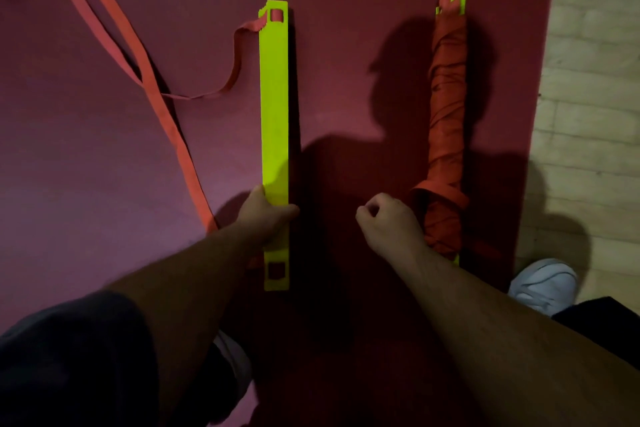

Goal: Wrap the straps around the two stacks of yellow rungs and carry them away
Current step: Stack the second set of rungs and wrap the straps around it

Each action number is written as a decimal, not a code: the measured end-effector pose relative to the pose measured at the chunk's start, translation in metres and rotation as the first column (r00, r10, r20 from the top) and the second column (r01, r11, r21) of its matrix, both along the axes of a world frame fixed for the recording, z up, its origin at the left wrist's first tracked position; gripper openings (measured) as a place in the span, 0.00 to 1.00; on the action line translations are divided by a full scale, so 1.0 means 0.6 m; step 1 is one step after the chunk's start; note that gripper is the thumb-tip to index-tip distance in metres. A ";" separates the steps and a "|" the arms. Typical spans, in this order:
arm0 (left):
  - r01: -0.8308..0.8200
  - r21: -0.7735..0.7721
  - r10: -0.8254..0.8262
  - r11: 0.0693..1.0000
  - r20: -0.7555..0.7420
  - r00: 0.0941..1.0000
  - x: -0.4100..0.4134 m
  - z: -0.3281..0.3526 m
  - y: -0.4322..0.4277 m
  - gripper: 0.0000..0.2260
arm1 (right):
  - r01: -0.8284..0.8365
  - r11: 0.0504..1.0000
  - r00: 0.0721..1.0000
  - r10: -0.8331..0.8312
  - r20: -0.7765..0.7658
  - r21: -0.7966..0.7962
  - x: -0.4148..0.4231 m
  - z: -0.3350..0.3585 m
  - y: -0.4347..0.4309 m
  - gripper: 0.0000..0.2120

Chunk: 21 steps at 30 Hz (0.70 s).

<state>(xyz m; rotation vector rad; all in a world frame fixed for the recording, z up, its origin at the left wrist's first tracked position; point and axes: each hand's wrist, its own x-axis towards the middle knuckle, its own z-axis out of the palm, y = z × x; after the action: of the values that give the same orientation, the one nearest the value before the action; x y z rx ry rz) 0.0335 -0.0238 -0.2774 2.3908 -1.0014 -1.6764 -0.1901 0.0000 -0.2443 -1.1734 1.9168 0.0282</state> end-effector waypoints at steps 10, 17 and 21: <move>-0.074 -0.230 -0.016 0.970 -0.367 0.930 -0.081 0.200 -0.063 0.05 | 0.010 0.994 0.999 -0.007 0.033 -0.106 -0.063 0.161 -0.060 0.18; 0.167 -0.604 -0.395 0.779 -0.267 0.879 -0.093 0.415 -0.054 0.22 | 0.102 0.943 0.986 -0.055 0.156 -0.317 -0.102 0.430 -0.112 0.34; 0.260 -0.716 -0.515 0.648 -0.161 0.842 -0.124 0.526 0.004 0.22 | 0.213 0.899 0.922 -0.055 0.383 -0.383 -0.060 0.554 -0.084 0.52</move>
<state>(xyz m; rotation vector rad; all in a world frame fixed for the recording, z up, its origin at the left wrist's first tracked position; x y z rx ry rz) -0.0411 -0.0213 0.0382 1.4009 -1.7689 -1.3961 -0.2259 -0.0505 0.0878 -1.2103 1.7050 -0.6676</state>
